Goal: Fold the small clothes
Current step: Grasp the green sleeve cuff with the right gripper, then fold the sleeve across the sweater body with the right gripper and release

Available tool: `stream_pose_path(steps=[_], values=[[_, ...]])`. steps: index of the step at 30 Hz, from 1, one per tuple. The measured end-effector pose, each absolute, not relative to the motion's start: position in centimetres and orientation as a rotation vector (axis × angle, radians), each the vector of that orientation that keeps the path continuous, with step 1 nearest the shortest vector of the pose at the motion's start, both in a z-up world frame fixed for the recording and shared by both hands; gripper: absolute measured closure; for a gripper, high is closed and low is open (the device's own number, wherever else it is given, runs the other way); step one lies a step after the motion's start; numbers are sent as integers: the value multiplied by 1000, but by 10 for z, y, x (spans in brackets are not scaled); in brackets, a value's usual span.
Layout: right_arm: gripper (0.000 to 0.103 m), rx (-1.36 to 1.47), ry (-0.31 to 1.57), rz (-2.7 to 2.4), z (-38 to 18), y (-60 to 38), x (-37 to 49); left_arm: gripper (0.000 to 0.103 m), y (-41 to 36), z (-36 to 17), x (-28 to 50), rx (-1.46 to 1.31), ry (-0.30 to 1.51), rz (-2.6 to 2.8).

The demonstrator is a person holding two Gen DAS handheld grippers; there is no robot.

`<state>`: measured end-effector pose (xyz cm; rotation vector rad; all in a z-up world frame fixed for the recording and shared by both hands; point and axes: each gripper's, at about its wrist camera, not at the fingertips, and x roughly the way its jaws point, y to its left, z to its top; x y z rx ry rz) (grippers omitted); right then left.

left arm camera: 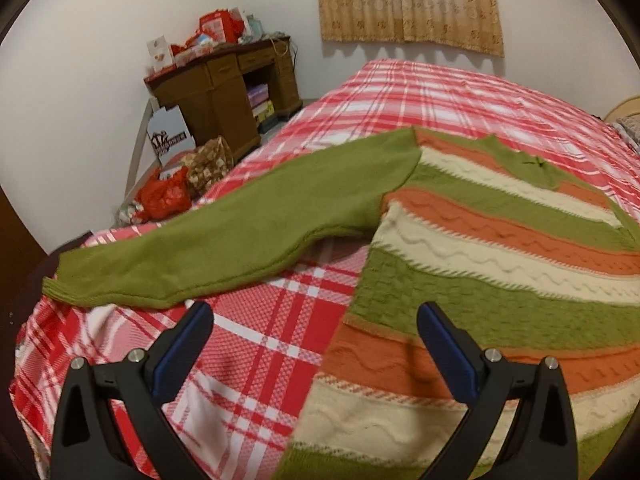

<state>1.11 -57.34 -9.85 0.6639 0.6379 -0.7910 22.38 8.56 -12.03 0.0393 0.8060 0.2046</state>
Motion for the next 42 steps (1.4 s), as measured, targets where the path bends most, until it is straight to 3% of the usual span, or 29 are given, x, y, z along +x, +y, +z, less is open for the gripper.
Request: stream_pose_path(steps=[1,2,7,14,23,32,42], values=[[53,655,647,-767,-100,-573,16,0,86,-124,225,37,809,204],[71,647,669,-744,-102,-572,22,0,86,-130,227,37,814,202],[90,730,666,-693,-101,-574,22,0,90,-142,222,-17,768,167],[91,866,565,-458,-54,-528,43,0,96,-145,220,-78,752,121],[91,775,612,6,3,-358,170,0,96,-146,222,-77,735,125],[91,638,768,232,-48,-181,283,0,97,-147,219,-78,723,126],[91,555,888,335,-123,-84,335,0,97,-147,218,-77,717,130]])
